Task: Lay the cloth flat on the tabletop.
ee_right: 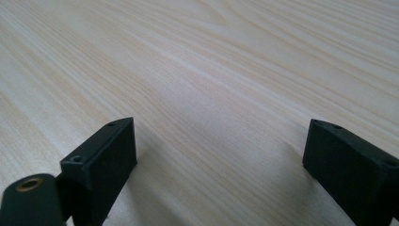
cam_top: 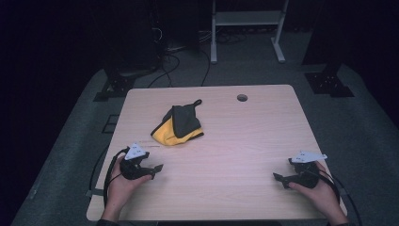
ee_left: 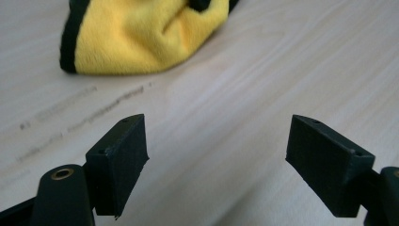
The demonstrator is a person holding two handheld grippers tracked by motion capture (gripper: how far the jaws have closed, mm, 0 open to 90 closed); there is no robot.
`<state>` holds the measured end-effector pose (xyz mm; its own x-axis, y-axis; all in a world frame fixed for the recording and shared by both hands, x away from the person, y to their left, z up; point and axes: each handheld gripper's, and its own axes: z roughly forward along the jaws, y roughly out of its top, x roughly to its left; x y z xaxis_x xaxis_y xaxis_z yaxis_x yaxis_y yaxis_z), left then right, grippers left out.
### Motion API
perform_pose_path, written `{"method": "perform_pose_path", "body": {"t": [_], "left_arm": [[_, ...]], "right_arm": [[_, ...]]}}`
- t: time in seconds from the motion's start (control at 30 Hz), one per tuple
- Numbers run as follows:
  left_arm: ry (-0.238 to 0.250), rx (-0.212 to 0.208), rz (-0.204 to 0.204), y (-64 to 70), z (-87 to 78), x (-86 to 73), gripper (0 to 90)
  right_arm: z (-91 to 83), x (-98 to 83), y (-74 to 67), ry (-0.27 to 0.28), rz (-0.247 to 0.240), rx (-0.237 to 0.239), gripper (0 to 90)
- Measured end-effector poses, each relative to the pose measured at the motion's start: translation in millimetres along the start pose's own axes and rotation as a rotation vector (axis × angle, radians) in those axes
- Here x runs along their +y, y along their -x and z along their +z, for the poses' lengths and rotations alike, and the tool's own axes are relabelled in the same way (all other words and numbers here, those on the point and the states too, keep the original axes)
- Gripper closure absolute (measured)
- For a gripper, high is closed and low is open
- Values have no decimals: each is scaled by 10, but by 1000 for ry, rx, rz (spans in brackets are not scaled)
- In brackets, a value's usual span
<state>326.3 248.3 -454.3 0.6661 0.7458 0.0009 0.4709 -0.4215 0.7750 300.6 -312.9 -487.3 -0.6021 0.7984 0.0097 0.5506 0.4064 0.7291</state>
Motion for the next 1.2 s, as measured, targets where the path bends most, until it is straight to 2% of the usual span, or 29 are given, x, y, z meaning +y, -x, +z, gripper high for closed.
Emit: {"method": "perform_pose_path", "body": {"t": [0.37,0.53,0.6,0.9,0.97,1.0,1.1,1.2], "left_arm": [[33,17,-4,-75,112,278,201],[57,24,-3,-145,230,451,221],[46,20,-6,-162,269,502,242],[65,18,-6,-195,512,693,295],[51,16,-4,-200,554,707,309],[41,10,-7,-210,630,730,319],[44,3,-18,-214,702,755,337],[6,22,-27,-231,830,795,350]], "right_arm": [[18,19,12,-2,0,2,91],[11,12,3,-1,-3,3,91],[12,12,3,-1,-3,3,90],[21,22,5,-2,-1,3,90],[22,23,6,-2,-1,3,90],[22,23,6,-2,-1,3,90],[23,23,6,-1,-1,4,90],[23,23,6,-1,-1,3,91]]}}
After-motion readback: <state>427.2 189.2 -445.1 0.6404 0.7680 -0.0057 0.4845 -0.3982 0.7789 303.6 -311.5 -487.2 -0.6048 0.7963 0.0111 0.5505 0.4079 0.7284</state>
